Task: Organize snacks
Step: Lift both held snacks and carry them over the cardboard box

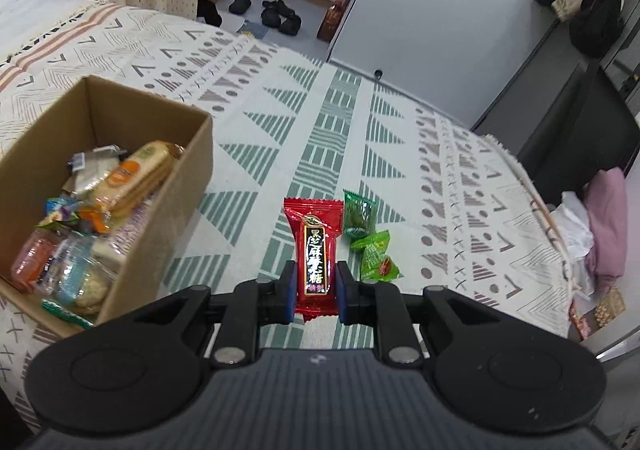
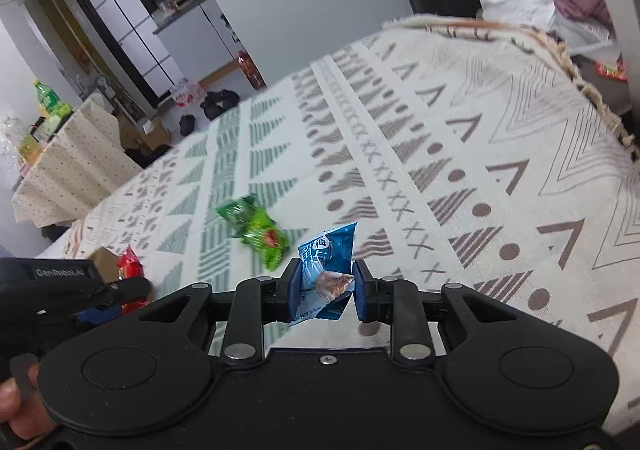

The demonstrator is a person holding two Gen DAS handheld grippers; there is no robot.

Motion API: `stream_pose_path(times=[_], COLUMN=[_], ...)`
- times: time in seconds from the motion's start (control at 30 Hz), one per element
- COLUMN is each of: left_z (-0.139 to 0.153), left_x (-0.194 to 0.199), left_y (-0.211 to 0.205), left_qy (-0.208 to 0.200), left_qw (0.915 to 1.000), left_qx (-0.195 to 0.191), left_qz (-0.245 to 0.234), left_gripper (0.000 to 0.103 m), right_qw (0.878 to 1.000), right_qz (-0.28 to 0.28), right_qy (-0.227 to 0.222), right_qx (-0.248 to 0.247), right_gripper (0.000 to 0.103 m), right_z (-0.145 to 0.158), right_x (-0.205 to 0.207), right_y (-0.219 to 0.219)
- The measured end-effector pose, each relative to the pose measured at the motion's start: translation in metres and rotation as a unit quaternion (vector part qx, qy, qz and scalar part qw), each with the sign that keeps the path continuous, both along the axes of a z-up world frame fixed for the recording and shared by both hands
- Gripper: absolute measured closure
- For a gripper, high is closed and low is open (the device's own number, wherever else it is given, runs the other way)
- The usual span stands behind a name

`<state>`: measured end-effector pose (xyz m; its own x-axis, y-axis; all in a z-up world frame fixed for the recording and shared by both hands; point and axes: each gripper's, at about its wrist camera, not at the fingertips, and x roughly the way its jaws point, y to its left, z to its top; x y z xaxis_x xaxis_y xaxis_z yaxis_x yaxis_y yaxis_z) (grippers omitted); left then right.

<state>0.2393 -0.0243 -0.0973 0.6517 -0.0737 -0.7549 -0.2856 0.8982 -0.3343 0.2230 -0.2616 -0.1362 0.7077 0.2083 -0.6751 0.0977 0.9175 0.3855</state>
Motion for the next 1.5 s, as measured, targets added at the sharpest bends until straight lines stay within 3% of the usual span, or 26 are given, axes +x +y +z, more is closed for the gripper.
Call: stream_pose_path(times=[0.47, 0.7, 0.93, 1.5], left_z=[0.031, 0.042, 0.051, 0.042], left_x=[-0.016, -0.019, -0.031, -0.033], left_y=[0.049, 0.088, 0.12, 0.188], left_qy=[-0.059, -0.058, -0.059, -0.033], left_qw=[0.9975, 0.9954, 0.9944, 0.9888], left_qx=[-0.024, -0.057, -0.051, -0.066], left_qz=[0.032, 0.05, 0.072, 0.13], left_gripper=[0.085, 0.085, 0.085, 0.084], right_qw=[0.998, 0.997, 0.995, 0.987], right_qz=[0.016, 0.035, 0.066, 0.141], right_qy=[-0.05, -0.058, -0.072, -0.073], right_qx=[-0.02, -0.024, -0.005, 0.03], right_gripper=[0.077, 0.077, 0.077, 0.077], right_z=[0.054, 0.066, 0.076, 0.079], right_x=[-0.021, -0.019, -0.01, 0.007], right_y=[0.047, 0.072, 0.11, 0.192])
